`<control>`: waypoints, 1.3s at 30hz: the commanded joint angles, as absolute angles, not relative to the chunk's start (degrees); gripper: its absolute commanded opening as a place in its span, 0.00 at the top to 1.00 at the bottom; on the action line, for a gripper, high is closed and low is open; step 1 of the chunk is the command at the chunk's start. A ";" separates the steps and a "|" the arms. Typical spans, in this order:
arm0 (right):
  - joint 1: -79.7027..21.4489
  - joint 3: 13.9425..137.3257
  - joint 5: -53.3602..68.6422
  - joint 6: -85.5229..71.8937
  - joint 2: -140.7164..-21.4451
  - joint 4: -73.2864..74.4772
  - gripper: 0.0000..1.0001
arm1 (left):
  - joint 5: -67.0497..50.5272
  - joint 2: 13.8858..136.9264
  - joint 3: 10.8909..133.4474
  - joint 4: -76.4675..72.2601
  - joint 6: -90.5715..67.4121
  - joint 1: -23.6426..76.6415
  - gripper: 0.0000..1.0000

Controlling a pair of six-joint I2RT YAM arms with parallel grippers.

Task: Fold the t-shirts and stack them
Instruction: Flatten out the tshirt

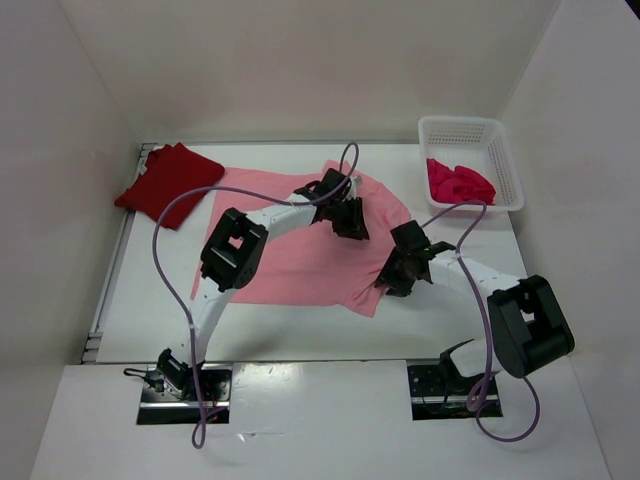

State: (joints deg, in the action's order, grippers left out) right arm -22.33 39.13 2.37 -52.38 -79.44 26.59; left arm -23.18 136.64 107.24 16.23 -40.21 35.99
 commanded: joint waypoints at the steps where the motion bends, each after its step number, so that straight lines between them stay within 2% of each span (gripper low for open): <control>1: -22.59 39.38 0.44 -51.86 -78.84 24.26 0.60 | -21.36 138.86 111.62 16.96 -38.41 35.16 0.65; 3: -22.59 39.38 0.96 -51.86 -78.84 23.55 0.71 | -20.57 139.48 111.62 16.96 -38.93 33.67 0.65; 4: -22.59 39.38 1.66 -51.86 -78.84 22.77 0.82 | -20.57 139.48 111.62 16.35 -38.94 33.05 0.65; 7: -22.59 40.77 3.42 -51.86 -77.88 24.16 0.94 | -18.73 139.48 111.01 16.35 -40.16 30.77 0.65; 14: -26.62 40.17 11.05 -54.83 -67.86 36.99 0.97 | -15.56 141.23 116.61 17.57 -40.78 25.06 0.65; 18: -33.11 37.27 16.08 -58.18 -65.66 40.06 0.97 | -15.56 141.77 119.08 18.11 -41.40 22.60 0.65; 20: -34.45 37.27 17.04 -58.18 -64.96 41.39 0.91 | -15.03 141.77 119.87 18.11 -41.40 21.97 0.65; 21: -34.45 36.57 18.01 -58.18 -64.95 41.40 0.77 | -15.03 142.29 119.88 18.63 -41.40 21.97 0.65; 23: -34.45 36.56 20.47 -57.49 -64.42 43.06 0.65 | -15.03 142.29 120.59 19.24 -41.40 21.45 0.65; 28: -34.45 40.51 18.11 -56.16 -61.88 48.16 0.58 | -15.73 137.83 116.82 19.86 -39.03 21.45 0.65; 31: -33.23 42.36 13.81 -56.16 -61.35 47.29 0.58 | -15.03 129.93 106.56 17.77 -38.23 20.40 0.65; 32: -32.53 42.36 11.10 -56.68 -61.96 45.81 0.59 | -15.03 124.94 103.04 17.14 -38.23 20.39 0.65; 35: -29.10 41.05 7.04 -58.10 -65.20 33.88 0.77 | -12.57 114.37 87.84 14.95 -38.85 19.07 0.67; 36: -27.61 41.04 7.03 -56.62 -67.48 30.71 0.81 | -12.05 111.74 84.24 14.94 -39.37 18.46 0.67; 37: -26.03 41.65 6.51 -55.82 -70.11 28.24 0.92 | -11.34 106.84 78.20 14.33 -39.37 18.46 0.67; 39: -26.02 46.91 3.62 -51.45 -78.46 23.91 1.00 | -10.64 102.15 73.67 14.94 -39.99 16.97 0.69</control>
State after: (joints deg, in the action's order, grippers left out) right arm -27.11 41.28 9.43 -55.79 -70.83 35.44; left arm -12.86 110.59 78.81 17.34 -40.34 18.65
